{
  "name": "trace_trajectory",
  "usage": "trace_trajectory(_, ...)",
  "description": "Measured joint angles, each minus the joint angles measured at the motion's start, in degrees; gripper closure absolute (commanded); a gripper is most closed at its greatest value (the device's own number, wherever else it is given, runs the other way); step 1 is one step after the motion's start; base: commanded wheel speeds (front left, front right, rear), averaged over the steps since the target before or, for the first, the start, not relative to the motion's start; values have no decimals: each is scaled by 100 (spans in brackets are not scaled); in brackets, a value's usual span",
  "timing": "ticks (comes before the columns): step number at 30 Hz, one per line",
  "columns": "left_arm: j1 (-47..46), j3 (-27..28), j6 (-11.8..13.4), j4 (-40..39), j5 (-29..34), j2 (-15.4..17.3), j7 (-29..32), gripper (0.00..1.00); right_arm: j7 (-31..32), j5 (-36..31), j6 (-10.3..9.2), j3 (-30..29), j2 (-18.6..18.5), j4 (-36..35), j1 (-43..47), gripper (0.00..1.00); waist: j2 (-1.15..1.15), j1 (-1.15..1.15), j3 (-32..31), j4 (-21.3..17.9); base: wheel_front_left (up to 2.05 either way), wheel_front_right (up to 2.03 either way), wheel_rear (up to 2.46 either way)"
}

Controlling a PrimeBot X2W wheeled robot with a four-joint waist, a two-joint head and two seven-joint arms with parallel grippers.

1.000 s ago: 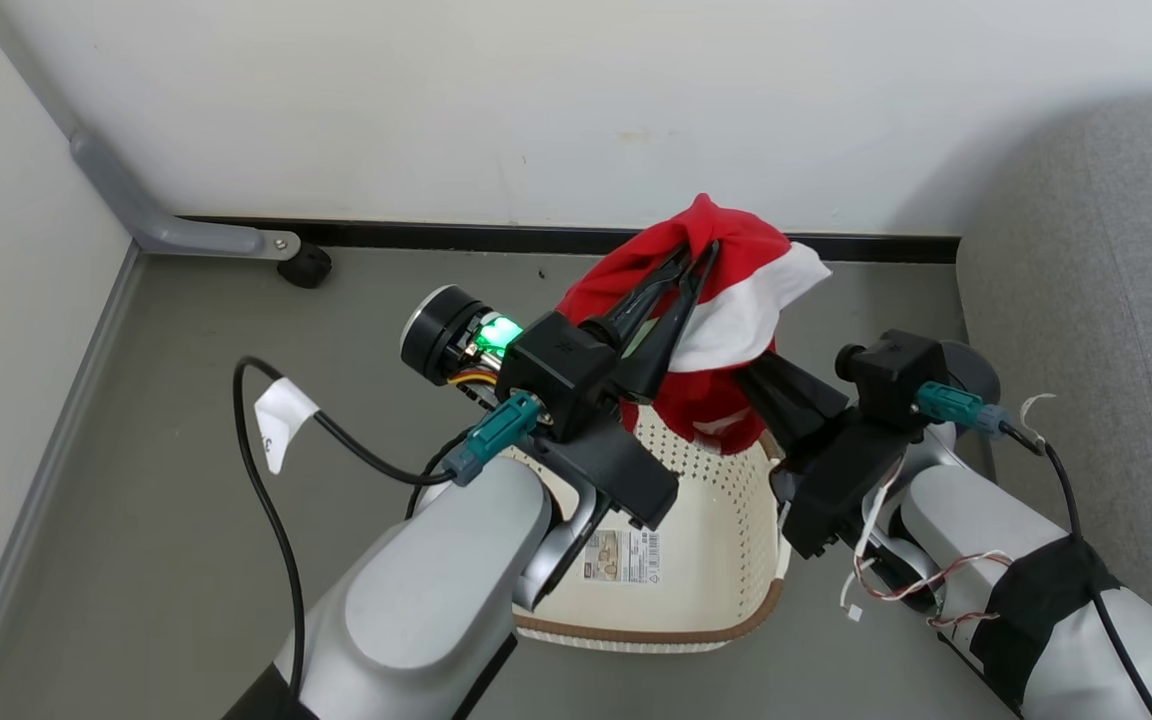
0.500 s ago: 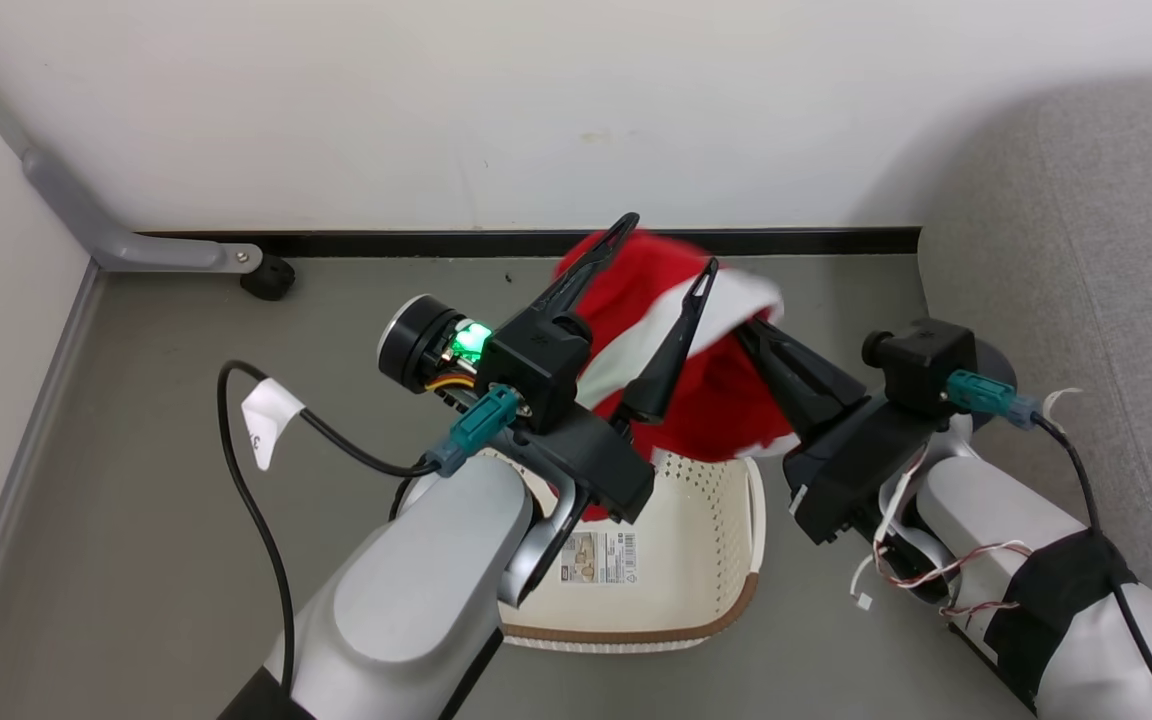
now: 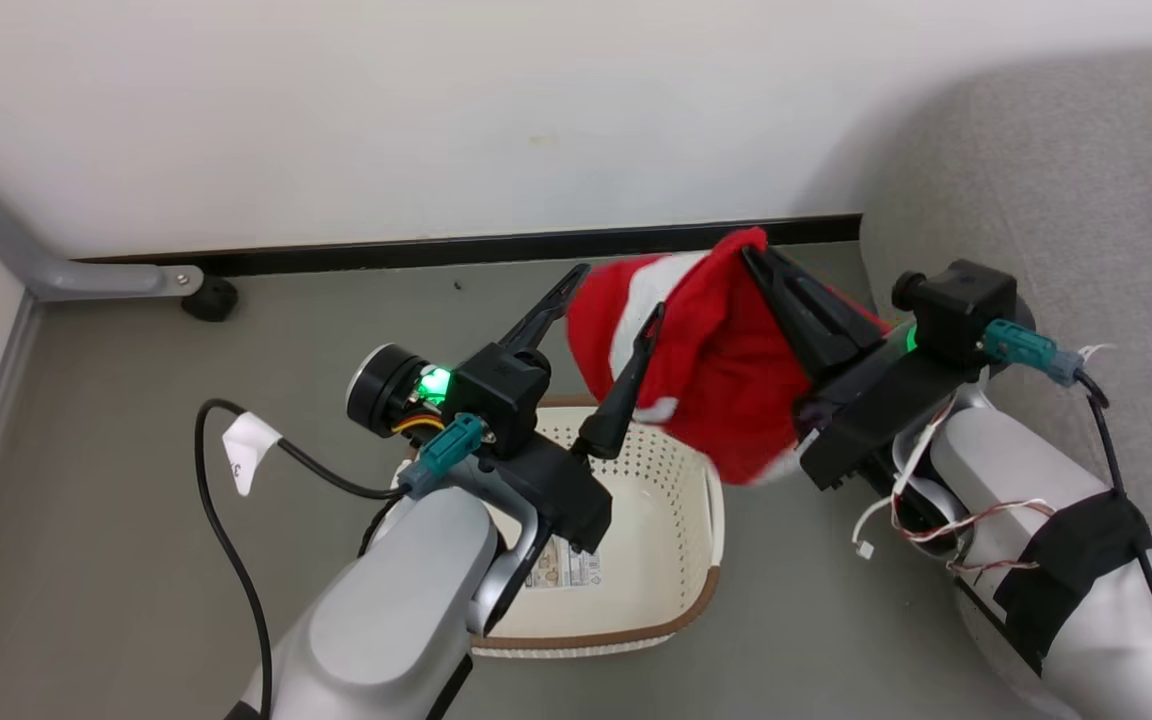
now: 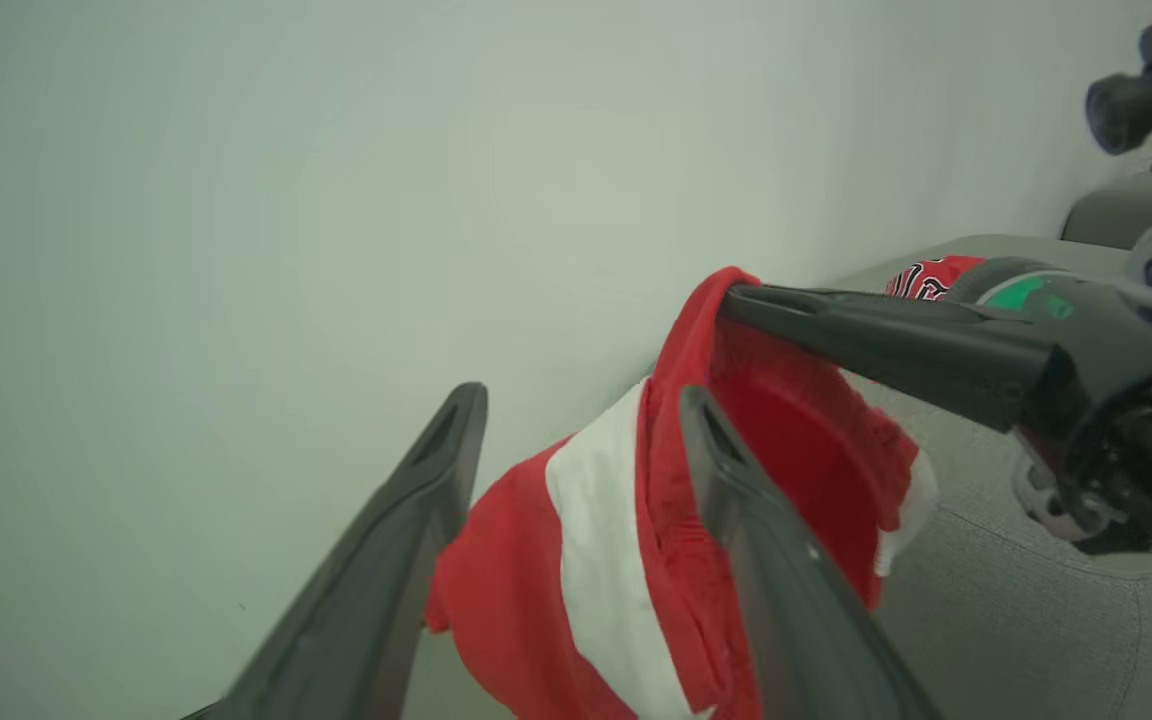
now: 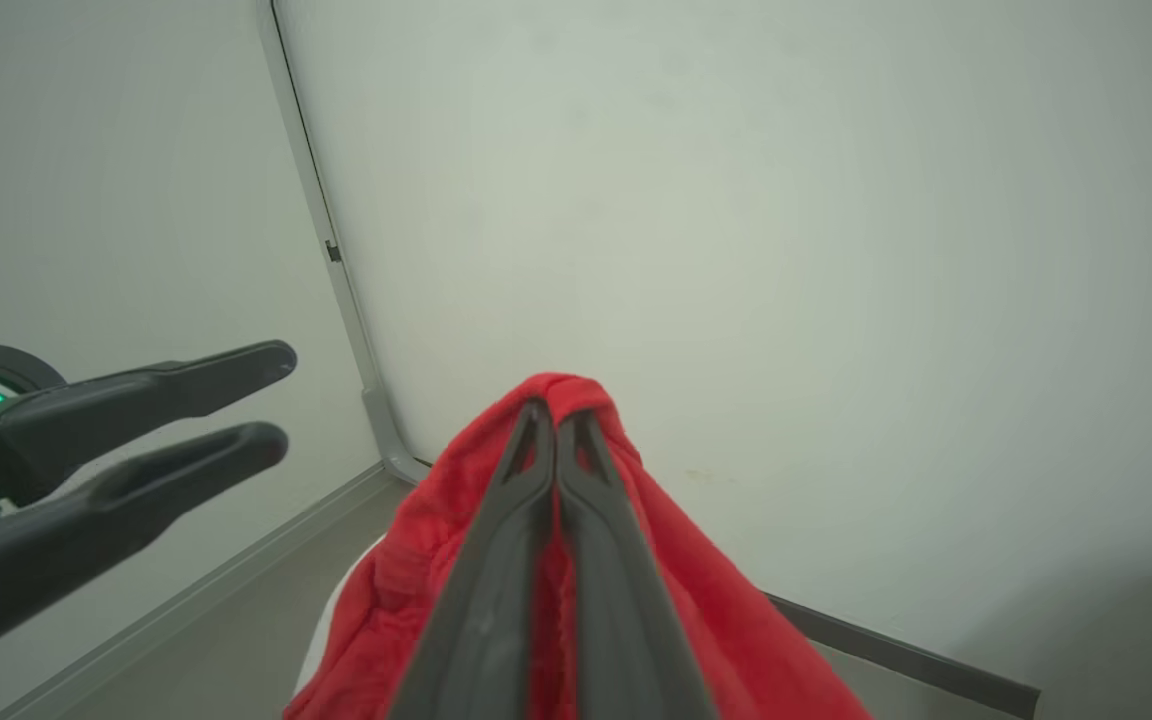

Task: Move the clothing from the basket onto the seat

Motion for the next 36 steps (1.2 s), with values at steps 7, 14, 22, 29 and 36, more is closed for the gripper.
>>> trace_trajectory(7, 126, 36, -103, 153, 0, 20, 0, 0, -2, -10, 0, -205, -23, -89, -35, 100, 0, 0, -6, -331, 0, 0, 0)
trace_trajectory(14, 277, 113, -153, 307, -46, 13, 0, 0, -2, -40, 0, -216, 0, -149, -35, 100, 0, 0, -27, -758, 0, 0, 0)
trace_trajectory(22, 377, 205, -194, 447, -54, -5, 0, 0, -2, -68, 0, -337, 31, -266, -2, 100, 0, 0, -82, -1370, 0, 0, 0)
trace_trajectory(29, 436, 260, -201, 510, -54, -15, 0, 0, -3, -132, 0, -407, 73, -387, 135, 100, 0, 0, -111, -1861, 0, 0, 0)
trace_trajectory(36, 436, 322, -202, 536, -53, -31, 0, 0, -3, -164, 0, -567, 90, -493, 236, 100, 0, 0, -111, -2353, 0, 0, 0)
